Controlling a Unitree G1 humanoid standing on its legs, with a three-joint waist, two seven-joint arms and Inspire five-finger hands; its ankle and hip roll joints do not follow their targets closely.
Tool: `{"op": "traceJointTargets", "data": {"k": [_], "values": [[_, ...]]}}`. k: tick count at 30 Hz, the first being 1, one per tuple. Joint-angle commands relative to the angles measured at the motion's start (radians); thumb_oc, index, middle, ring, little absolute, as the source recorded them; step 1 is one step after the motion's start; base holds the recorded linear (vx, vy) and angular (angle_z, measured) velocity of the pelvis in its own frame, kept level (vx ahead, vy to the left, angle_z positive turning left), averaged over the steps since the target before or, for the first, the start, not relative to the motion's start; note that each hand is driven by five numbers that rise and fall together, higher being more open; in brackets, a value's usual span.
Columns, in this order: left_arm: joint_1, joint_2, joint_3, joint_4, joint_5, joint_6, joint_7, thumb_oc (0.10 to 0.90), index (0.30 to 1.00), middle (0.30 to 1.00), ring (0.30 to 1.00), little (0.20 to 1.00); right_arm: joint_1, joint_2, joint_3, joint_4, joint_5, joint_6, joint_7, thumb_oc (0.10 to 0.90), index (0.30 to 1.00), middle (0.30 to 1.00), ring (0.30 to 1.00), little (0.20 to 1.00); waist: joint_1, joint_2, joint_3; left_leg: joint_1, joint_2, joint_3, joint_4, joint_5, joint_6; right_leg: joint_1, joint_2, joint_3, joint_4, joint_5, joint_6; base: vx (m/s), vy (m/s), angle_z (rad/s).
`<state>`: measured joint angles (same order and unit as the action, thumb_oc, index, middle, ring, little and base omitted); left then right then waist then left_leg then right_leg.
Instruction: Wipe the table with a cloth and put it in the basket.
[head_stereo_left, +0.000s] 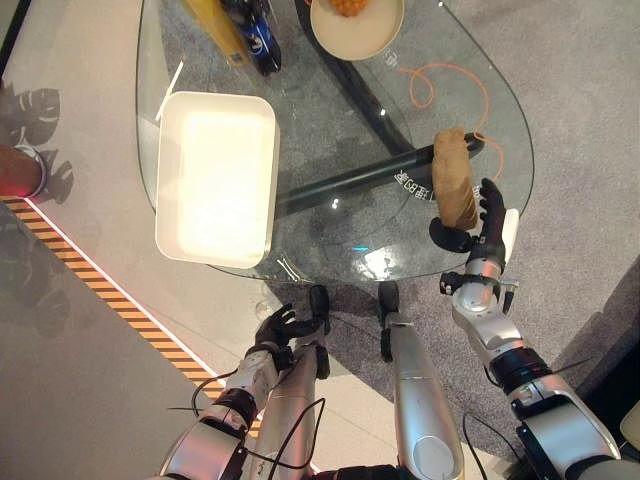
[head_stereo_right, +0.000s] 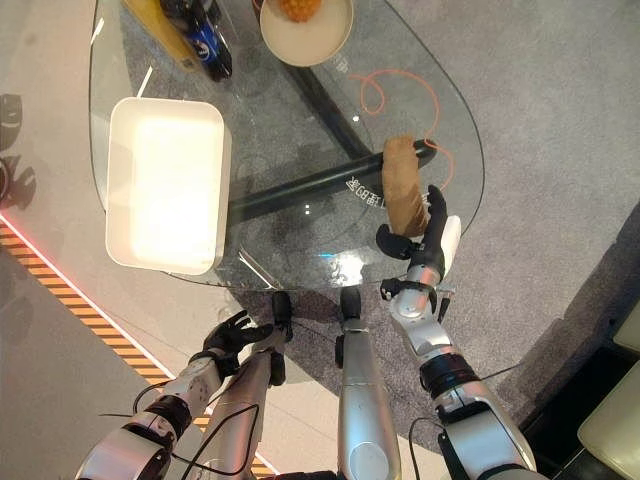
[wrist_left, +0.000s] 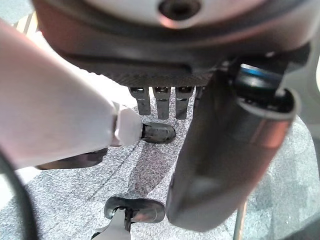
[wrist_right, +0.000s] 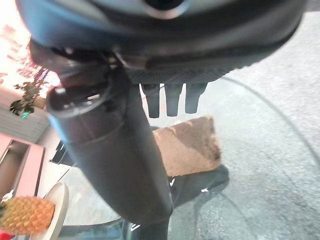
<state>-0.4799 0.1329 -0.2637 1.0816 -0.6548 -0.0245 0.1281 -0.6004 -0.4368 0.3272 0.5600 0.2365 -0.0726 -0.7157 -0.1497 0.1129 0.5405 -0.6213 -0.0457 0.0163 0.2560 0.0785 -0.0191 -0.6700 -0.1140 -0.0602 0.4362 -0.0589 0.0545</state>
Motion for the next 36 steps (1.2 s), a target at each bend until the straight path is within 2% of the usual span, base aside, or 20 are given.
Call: {"op": "traceJointTargets", "data": {"k": [1, 13, 21, 28, 32, 34, 36], "values": [[0.031, -0.007, -0.001, 0.013, -0.04, -0.016, 0.025, 0.8, 0.9, 0.9, 0.9, 0.9, -0.049, -0.071, -0.015, -0.138, -0.037, -0.019, -0.065, 0.8, 0.9, 0.9, 0.9, 0.9, -0.018, 0.005, -0.021, -0.075, 0.027, 0.055, 0.139, -0.109, 0.009, -0.056, -0.03, -0.005, 0.008, -0.005, -0.011, 0.06, 0.043, -0.03], [-0.035, -0.011, -0.012, -0.013, -0.077, 0.001, 0.059, 0.8, 0.9, 0.9, 0.9, 0.9, -0.193, -0.101, 0.009, -0.094, 0.022, 0.059, -0.151, 0.8, 0.9, 0.9, 0.9, 0.9, 0.004, 0.03, -0.021, -0.241, 0.027, 0.034, 0.203, -0.109, 0.018, -0.242, -0.033, 0.045, 0.096, -0.011, 0.001, 0.04, 0.018, 0.0], [-0.08, -0.003, -0.028, -0.01, -0.102, 0.027, 0.078, 0.8, 0.9, 0.9, 0.9, 0.9, -0.294, -0.103, 0.038, 0.007, 0.093, 0.139, -0.267, 0.8, 0.9, 0.9, 0.9, 0.9, 0.023, 0.044, -0.021, -0.352, 0.025, 0.022, 0.242, -0.11, 0.021, -0.354, -0.033, 0.075, 0.15, -0.013, 0.011, 0.03, 0.007, 0.02], [-0.104, 0.008, -0.038, -0.011, -0.125, 0.038, 0.064, 0.8, 0.9, 0.9, 0.9, 0.9, -0.352, -0.093, 0.073, 0.073, 0.15, 0.173, -0.223, 0.8, 0.9, 0.9, 0.9, 0.9, 0.035, 0.059, -0.021, -0.401, 0.017, 0.013, 0.25, -0.104, 0.019, -0.405, -0.025, 0.093, 0.164, -0.011, 0.016, 0.0, 0.0, 0.0], [-0.12, 0.017, -0.039, -0.006, -0.125, 0.05, 0.055, 0.8, 0.9, 0.9, 0.9, 0.9, -0.378, -0.08, 0.093, 0.119, 0.199, 0.218, -0.2, 0.8, 0.9, 0.9, 0.9, 0.9, 0.043, 0.058, -0.021, -0.415, 0.011, 0.006, 0.253, -0.103, 0.015, -0.413, -0.02, 0.1, 0.158, -0.006, 0.021, 0.0, 0.0, 0.0], [-0.126, 0.022, -0.04, 0.0, -0.124, 0.049, 0.047, 0.8, 0.9, 0.9, 0.9, 0.9, -0.385, -0.073, 0.106, 0.15, 0.25, 0.238, -0.197, 0.484, 0.629, 0.629, 0.629, 0.584, 0.047, 0.057, -0.021, -0.419, 0.009, 0.005, 0.253, -0.102, 0.014, -0.416, -0.019, 0.101, 0.153, -0.001, 0.024, 0.0, 0.0, 0.0], [-0.129, 0.025, -0.041, -0.002, -0.125, 0.049, 0.046, 0.8, 0.9, 0.9, 0.9, 0.9, -0.386, -0.066, 0.11, 0.167, 0.27, 0.25, -0.181, 0.1, 0.3, 0.3, 0.3, 0.2, 0.049, 0.056, -0.021, -0.426, 0.006, 0.003, 0.254, -0.101, 0.014, -0.421, -0.017, 0.103, 0.151, 0.002, 0.025, 0.0, 0.0, 0.0]]}}
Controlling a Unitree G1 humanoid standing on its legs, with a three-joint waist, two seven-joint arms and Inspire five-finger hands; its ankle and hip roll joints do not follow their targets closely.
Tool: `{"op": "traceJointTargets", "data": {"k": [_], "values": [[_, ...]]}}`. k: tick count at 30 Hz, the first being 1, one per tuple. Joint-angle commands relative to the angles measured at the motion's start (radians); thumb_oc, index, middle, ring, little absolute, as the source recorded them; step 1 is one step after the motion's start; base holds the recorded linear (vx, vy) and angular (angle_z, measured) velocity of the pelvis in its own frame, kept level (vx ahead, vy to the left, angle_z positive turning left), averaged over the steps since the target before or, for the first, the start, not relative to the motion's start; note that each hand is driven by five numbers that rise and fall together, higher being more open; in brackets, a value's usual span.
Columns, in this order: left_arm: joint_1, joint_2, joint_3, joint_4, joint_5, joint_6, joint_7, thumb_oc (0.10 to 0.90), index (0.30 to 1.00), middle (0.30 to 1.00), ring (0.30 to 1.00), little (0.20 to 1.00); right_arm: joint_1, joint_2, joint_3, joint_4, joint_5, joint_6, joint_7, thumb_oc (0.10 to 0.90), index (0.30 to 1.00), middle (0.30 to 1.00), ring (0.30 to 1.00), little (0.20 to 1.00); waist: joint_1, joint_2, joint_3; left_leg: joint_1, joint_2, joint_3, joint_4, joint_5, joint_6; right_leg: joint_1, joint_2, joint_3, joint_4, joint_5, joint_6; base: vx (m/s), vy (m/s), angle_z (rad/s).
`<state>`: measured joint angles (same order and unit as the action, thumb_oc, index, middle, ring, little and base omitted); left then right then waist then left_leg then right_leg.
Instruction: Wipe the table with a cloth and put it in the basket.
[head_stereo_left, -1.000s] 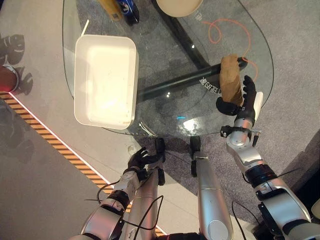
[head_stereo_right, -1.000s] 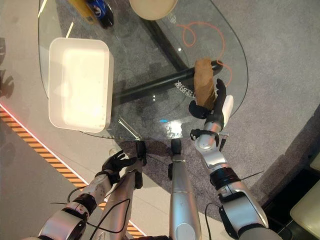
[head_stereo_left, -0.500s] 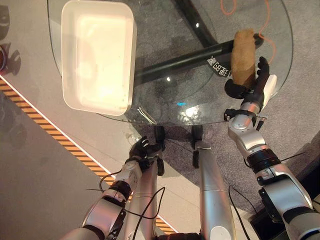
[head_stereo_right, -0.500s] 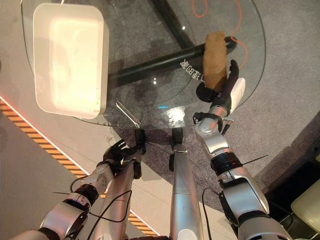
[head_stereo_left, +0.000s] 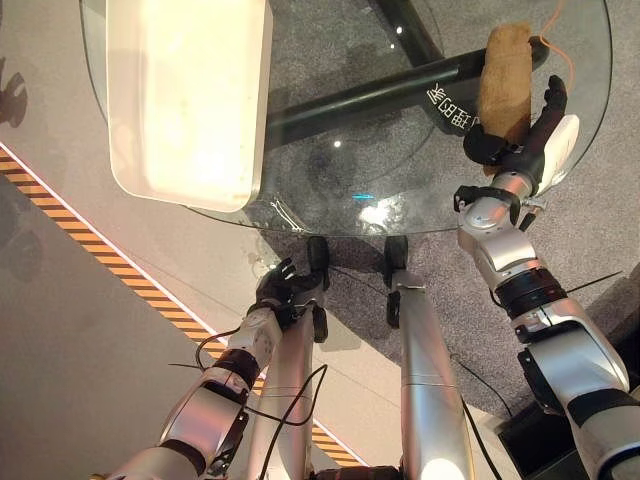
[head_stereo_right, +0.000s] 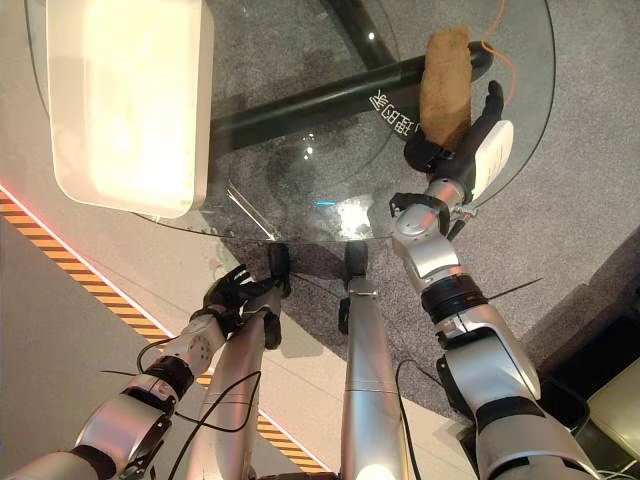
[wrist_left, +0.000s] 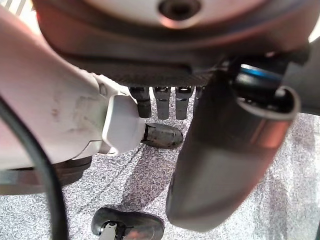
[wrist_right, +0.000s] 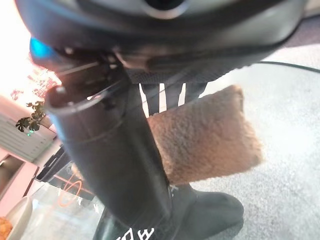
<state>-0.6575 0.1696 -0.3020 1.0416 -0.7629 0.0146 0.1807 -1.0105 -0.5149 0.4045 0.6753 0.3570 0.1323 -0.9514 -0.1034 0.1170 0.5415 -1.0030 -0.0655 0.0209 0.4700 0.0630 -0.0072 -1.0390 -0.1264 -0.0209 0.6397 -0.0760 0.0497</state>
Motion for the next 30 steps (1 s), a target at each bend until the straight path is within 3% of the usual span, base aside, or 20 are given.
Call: {"op": "traceJointTargets", "data": {"k": [1, 20, 30], "values": [[0.047, -0.01, -0.003, 0.039, -0.016, 0.009, -0.009, 0.8, 0.9, 0.9, 0.9, 0.9, 0.023, 0.015, 0.035, 0.062, 0.154, 0.045, 0.065, 0.1, 0.3, 0.3, 0.3, 0.2, 0.004, 0.052, -0.021, -0.045, 0.026, -0.002, 0.04, -0.086, 0.002, -0.053, -0.005, 0.064, -0.054, 0.021, 0.031, 0.0, 0.0, 0.0], [0.032, 0.003, -0.001, -0.004, -0.021, 0.017, -0.006, 0.8, 0.9, 0.9, 0.9, 0.9, -0.003, 0.024, 0.039, 0.082, 0.166, 0.027, 0.078, 0.1, 0.3, 0.3, 0.3, 0.2, 0.014, 0.053, -0.021, -0.034, 0.003, -0.016, -0.003, -0.073, -0.003, -0.04, 0.02, 0.08, -0.113, 0.043, 0.048, 0.0, 0.0, 0.0], [0.031, -0.003, 0.001, -0.047, -0.037, 0.031, 0.024, 0.8, 0.9, 0.9, 0.9, 0.9, -0.033, 0.006, 0.028, -0.024, 0.097, -0.006, 0.11, 0.1, 0.3, 0.3, 0.3, 0.2, 0.012, 0.059, -0.021, -0.02, -0.014, -0.015, -0.016, -0.073, -0.002, -0.029, 0.031, 0.094, -0.138, 0.053, 0.06, 0.0, 0.049, 0.01]]}}
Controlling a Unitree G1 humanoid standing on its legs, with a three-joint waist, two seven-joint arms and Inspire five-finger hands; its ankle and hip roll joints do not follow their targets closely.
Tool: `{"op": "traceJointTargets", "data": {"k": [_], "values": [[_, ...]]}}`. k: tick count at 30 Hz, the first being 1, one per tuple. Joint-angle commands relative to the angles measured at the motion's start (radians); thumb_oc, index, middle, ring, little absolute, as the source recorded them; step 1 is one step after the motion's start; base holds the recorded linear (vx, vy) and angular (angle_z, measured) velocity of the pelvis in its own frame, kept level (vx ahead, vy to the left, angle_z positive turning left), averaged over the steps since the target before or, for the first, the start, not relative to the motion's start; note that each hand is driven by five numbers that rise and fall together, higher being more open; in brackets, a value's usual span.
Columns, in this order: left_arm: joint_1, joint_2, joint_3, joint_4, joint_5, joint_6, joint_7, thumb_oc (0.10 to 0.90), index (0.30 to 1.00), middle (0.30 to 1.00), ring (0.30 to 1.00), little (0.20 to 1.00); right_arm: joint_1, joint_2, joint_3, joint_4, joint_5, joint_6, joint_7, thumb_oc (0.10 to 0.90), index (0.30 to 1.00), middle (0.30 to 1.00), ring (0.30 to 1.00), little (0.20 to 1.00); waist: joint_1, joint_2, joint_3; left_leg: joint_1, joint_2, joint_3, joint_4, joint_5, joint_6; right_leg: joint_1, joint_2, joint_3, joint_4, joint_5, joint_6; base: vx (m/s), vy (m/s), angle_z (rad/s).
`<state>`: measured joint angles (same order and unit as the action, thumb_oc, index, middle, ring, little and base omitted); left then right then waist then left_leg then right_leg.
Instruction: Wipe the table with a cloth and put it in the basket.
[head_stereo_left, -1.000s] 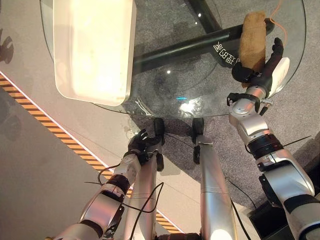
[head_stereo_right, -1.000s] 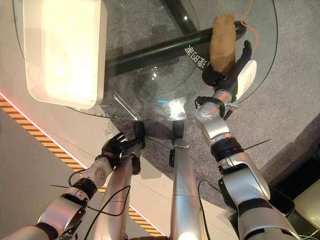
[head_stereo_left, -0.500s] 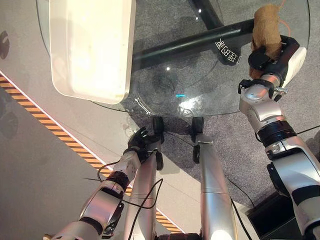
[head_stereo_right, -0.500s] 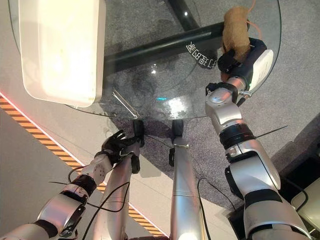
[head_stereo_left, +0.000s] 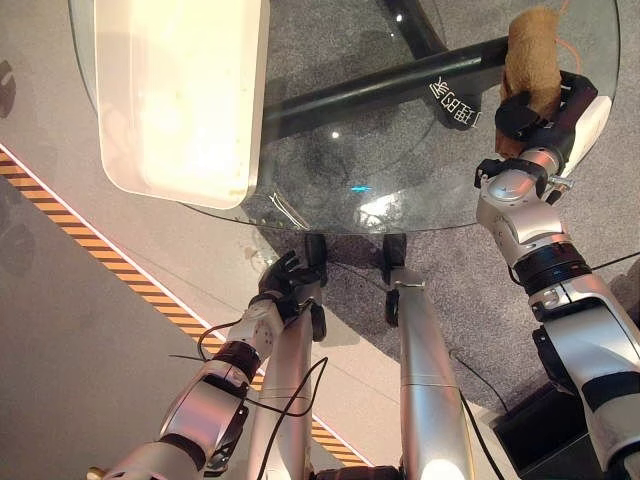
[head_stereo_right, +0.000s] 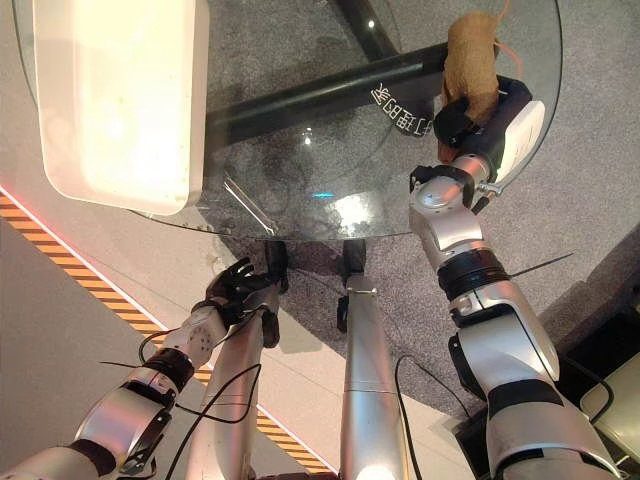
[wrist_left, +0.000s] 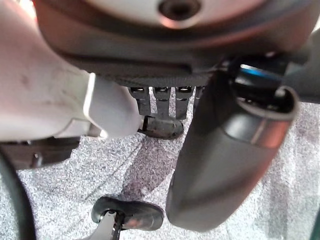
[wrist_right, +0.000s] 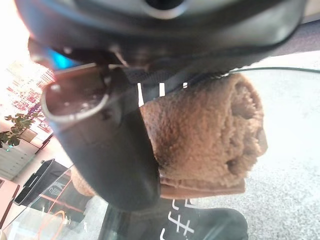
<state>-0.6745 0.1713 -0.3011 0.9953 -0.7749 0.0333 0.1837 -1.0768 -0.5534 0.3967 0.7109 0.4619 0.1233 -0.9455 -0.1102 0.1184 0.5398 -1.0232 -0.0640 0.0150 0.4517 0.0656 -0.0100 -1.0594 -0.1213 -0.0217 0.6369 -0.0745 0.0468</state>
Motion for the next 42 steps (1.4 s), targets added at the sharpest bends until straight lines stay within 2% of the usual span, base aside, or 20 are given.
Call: {"op": "traceJointTargets", "data": {"k": [1, 6, 11, 17, 26, 35, 42], "values": [[0.046, -0.005, 0.002, -0.005, -0.025, 0.018, 0.026, 0.8, 0.9, 0.9, 0.9, 0.9, 0.026, 0.044, 0.039, -0.073, -0.021, 0.009, 0.122, 0.1, 0.3, 0.3, 0.3, 0.2, 0.018, 0.059, -0.02, 0.0, -0.018, -0.01, 0.003, -0.076, 0.001, -0.009, 0.027, 0.096, -0.138, 0.053, 0.064, 0.02, 0.051, 0.0], [0.046, -0.011, 0.009, -0.024, -0.025, 0.024, 0.035, 0.8, 0.9, 0.9, 0.9, 0.9, 0.008, 0.046, 0.067, -0.118, -0.057, 0.019, 0.217, 0.1, 0.3, 0.3, 0.3, 0.2, 0.019, 0.067, -0.02, -0.006, -0.023, -0.009, 0.001, -0.073, 0.002, -0.015, 0.029, 0.103, -0.145, 0.055, 0.064, 0.01, 0.049, 0.0], [0.051, -0.021, 0.001, -0.052, -0.03, 0.027, 0.043, 0.8, 0.9, 0.9, 0.9, 0.9, 0.005, 0.057, 0.132, -0.196, -0.095, 0.073, 0.345, 0.1, 0.3, 0.3, 0.3, 0.2, 0.02, 0.078, -0.02, -0.019, -0.028, -0.009, 0.004, -0.067, 0.0, -0.031, 0.031, 0.11, -0.143, 0.053, 0.062, 0.01, 0.045, 0.0], [0.084, -0.026, -0.01, -0.074, -0.02, -0.003, 0.021, 0.8, 0.9, 0.9, 0.9, 0.9, 0.047, 0.084, 0.22, -0.274, -0.126, 0.116, 0.441, 0.1, 0.3, 0.3, 0.3, 0.2, 0.024, 0.084, -0.02, -0.027, -0.031, -0.007, 0.002, -0.059, -0.002, -0.038, 0.035, 0.112, -0.147, 0.054, 0.059, 0.0, 0.003, -0.01], [0.129, -0.025, -0.034, -0.094, -0.009, -0.041, 0.001, 0.8, 0.9, 0.9, 0.9, 0.9, 0.112, 0.115, 0.316, -0.306, -0.157, 0.125, 0.496, 0.1, 0.3, 0.3, 0.3, 0.2, 0.03, 0.088, -0.02, -0.034, -0.036, -0.014, 0.008, -0.052, -0.007, -0.044, 0.042, 0.114, -0.14, 0.053, 0.055, 0.0, -0.011, 0.13], [0.15, -0.007, -0.041, -0.095, 0.01, -0.057, -0.027, 0.8, 0.9, 0.9, 0.9, 0.9, 0.155, 0.132, 0.382, -0.3, -0.148, 0.126, 0.497, 0.1, 0.3, 0.3, 0.3, 0.2, 0.036, 0.083, -0.02, -0.049, -0.035, -0.021, 0.026, -0.051, -0.013, -0.055, 0.042, 0.112, -0.126, 0.053, 0.053, 0.0, -0.038, 0.1], [0.146, 0.003, -0.049, -0.094, 0.009, -0.052, -0.018, 0.8, 0.9, 0.9, 0.9, 0.9, 0.17, 0.144, 0.388, -0.296, -0.105, 0.119, 0.421, 0.1, 0.3, 0.3, 0.3, 0.2, 0.041, 0.072, -0.02, -0.053, -0.038, -0.034, 0.035, -0.054, -0.013, -0.059, 0.043, 0.112, -0.119, 0.057, 0.054, 0.0, -0.017, 0.01]]}}
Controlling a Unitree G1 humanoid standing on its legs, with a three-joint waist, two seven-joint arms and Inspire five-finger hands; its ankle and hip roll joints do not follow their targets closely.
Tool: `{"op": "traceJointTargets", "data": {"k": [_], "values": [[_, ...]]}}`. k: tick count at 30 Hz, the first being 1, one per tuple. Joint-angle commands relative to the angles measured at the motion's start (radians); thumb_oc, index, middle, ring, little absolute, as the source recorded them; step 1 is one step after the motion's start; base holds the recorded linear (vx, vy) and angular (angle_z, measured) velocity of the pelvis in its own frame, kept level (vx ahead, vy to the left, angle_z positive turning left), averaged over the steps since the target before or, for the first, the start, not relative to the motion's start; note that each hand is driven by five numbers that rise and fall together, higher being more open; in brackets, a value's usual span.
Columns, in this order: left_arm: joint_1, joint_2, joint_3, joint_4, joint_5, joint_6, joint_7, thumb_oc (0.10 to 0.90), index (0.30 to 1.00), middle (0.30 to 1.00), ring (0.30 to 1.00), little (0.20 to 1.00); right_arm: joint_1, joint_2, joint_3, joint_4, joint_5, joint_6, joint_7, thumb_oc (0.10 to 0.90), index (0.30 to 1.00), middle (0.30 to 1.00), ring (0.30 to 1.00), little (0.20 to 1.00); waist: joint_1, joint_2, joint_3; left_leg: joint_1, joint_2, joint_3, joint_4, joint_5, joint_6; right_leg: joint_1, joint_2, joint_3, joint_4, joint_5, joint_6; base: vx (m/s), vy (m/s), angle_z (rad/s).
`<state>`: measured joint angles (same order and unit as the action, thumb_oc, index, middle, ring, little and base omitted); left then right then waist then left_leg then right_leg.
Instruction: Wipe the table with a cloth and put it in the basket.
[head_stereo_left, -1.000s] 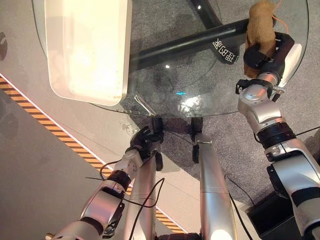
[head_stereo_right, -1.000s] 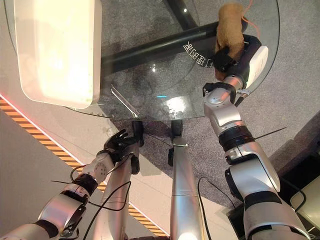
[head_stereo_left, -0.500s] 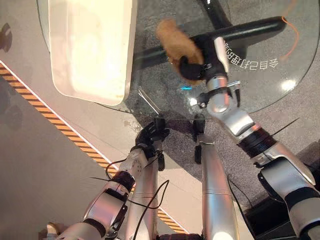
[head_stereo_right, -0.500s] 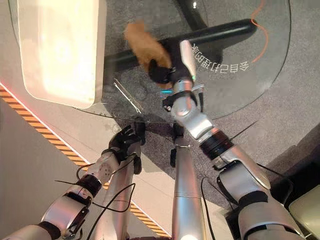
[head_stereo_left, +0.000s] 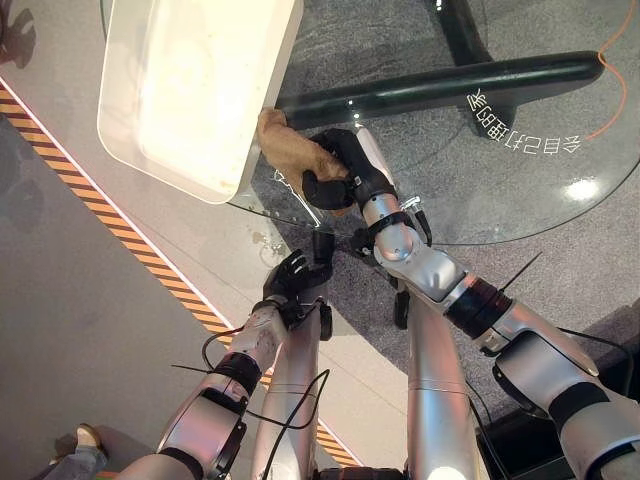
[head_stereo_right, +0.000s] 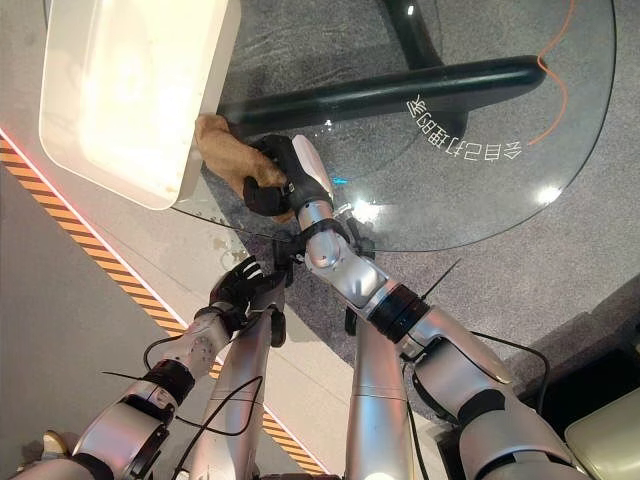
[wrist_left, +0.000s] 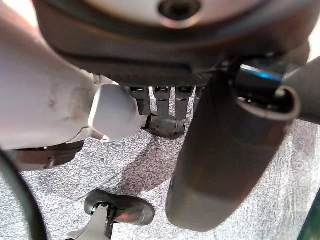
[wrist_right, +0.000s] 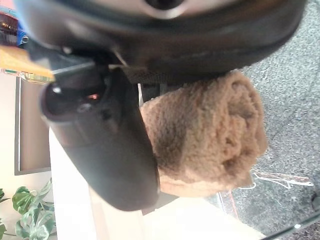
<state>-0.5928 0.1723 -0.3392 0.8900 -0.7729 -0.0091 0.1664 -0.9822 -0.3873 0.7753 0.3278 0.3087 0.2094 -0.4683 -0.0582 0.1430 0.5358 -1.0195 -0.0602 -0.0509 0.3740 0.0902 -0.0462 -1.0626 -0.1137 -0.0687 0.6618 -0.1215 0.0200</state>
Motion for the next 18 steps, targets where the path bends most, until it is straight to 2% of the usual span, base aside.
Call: {"op": "traceJointTargets", "data": {"k": [1, 10, 12, 18], "values": [[0.063, 0.002, -0.012, 0.013, 0.007, -0.009, 0.002, 0.8, 0.9, 0.9, 0.9, 0.9, 0.075, -0.023, 0.007, 0.091, 0.058, 0.026, -0.076, 0.1, 0.3, 0.3, 0.3, 0.2, -0.011, 0.046, -0.016, -0.057, -0.041, 0.032, 0.113, -0.079, 0.023, -0.056, 0.036, 0.159, -0.143, 0.104, 0.081, 0.0, 0.0, 0.0], [0.038, 0.008, 0.004, 0.035, -0.003, 0.013, 0.014, 0.8, 0.9, 0.9, 0.9, 0.9, 0.048, -0.039, -0.104, 0.113, 0.116, -0.049, -0.29, 0.1, 0.3, 0.3, 0.3, 0.2, -0.02, 0.036, -0.016, -0.052, -0.032, 0.04, 0.118, -0.087, 0.027, -0.06, 0.034, 0.159, -0.135, 0.114, 0.084, 0.0, -0.005, 0.04], [0.034, 0.009, 0.008, 0.037, -0.008, 0.02, 0.022, 0.8, 0.9, 0.9, 0.9, 0.9, 0.041, -0.048, -0.138, 0.104, 0.103, -0.047, -0.336, 0.1, 0.3, 0.3, 0.3, 0.2, -0.022, 0.034, -0.016, -0.049, -0.029, 0.043, 0.118, -0.088, 0.029, -0.059, 0.032, 0.157, -0.132, 0.115, 0.085, 0.0, 0.0, 0.0], [0.016, 0.008, 0.024, 0.06, -0.006, 0.048, 0.031, 0.8, 0.9, 0.9, 0.9, 0.9, -0.034, -0.099, -0.23, 0.135, 0.101, 0.019, -0.413, 0.1, 0.3, 0.3, 0.3, 0.2, -0.019, 0.027, -0.016, -0.047, -0.021, 0.05, 0.13, -0.097, 0.035, -0.059, 0.022, 0.149, -0.117, 0.119, 0.09, 0.01, -0.02, 0.02]]}}
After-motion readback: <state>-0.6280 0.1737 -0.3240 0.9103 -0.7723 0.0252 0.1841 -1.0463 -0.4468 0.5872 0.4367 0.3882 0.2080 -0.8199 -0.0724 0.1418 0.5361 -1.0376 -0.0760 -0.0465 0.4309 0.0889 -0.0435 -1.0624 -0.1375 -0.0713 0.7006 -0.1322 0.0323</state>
